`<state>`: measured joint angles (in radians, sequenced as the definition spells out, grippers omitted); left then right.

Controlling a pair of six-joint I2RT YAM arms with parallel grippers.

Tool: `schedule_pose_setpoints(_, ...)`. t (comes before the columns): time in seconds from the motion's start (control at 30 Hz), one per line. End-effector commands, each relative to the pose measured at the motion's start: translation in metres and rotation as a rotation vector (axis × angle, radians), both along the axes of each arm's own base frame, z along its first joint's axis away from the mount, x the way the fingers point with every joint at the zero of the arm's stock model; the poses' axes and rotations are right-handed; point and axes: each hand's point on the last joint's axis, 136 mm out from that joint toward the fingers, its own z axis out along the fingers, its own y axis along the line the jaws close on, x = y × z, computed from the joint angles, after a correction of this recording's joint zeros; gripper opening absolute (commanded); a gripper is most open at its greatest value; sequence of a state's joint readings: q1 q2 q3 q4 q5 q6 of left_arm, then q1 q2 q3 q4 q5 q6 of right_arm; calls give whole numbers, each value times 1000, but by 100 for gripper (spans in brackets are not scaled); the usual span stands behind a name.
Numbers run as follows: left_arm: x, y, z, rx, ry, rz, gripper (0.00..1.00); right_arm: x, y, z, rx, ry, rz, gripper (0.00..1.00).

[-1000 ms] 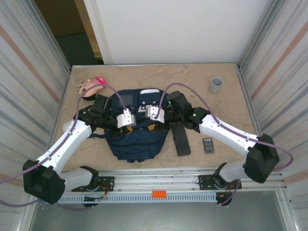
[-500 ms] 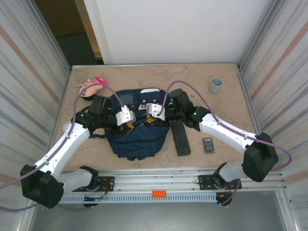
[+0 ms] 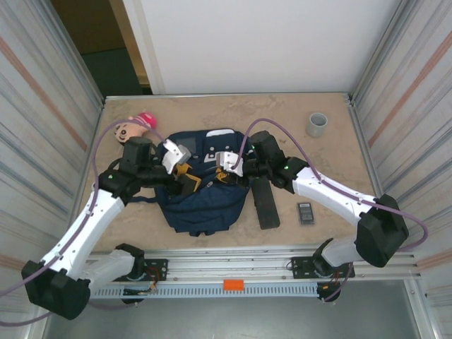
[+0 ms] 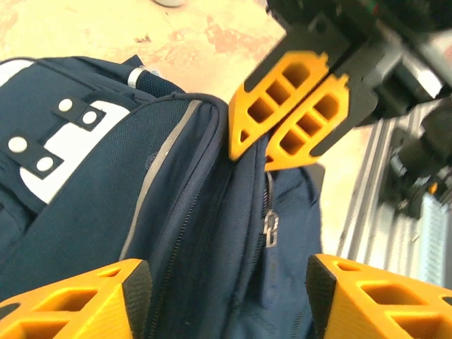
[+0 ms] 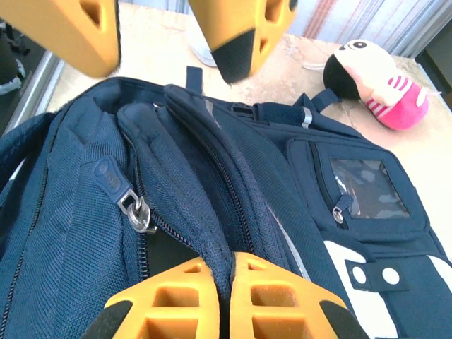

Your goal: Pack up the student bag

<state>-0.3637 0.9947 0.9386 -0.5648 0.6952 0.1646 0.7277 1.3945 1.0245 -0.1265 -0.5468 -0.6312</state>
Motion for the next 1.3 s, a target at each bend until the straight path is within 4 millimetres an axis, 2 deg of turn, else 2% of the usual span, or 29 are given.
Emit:
schedule_pose_setpoints(0.0, -16, 3, 10, -136, 248, 142, 62, 7, 6, 38, 100, -47, -23, 0)
schedule_pose_setpoints(0.07, -30, 1, 7, -197, 366, 165, 64, 9, 7, 39, 99, -42, -28, 0)
schedule_pose_setpoints(0.17, -41, 4, -8, -220, 459, 256, 64, 9, 8, 40, 100, -28, -33, 0)
schedule_pose_setpoints(0.33, -57, -4, -29, -234, 542, 278, 62, 10, 11, 42, 102, -15, -45, 0)
schedule_pose_setpoints(0.4, -59, -11, -30, -228, 532, 262, 62, 10, 12, 42, 100, -10, -45, 0)
schedule_pose_setpoints(0.6, -40, -19, -35, -198, 520, 335, 59, 6, 17, 44, 103, -1, -43, 0)
schedule_pose_setpoints(0.83, -22, -21, -29, -210, 450, 366, 55, -4, 22, 47, 114, 3, -12, 0)
schedule_pose_setpoints(1.07, -17, -31, -11, -255, 365, 341, 40, -7, 27, 44, 111, 13, 1, 0)
schedule_pose_setpoints(1.17, -15, -29, -16, -239, 352, 360, 40, -8, 28, 46, 115, 11, 3, 0)
schedule_pose_setpoints(1.27, -11, -22, -34, -178, 366, 412, 48, -8, 27, 47, 117, 11, 2, 0)
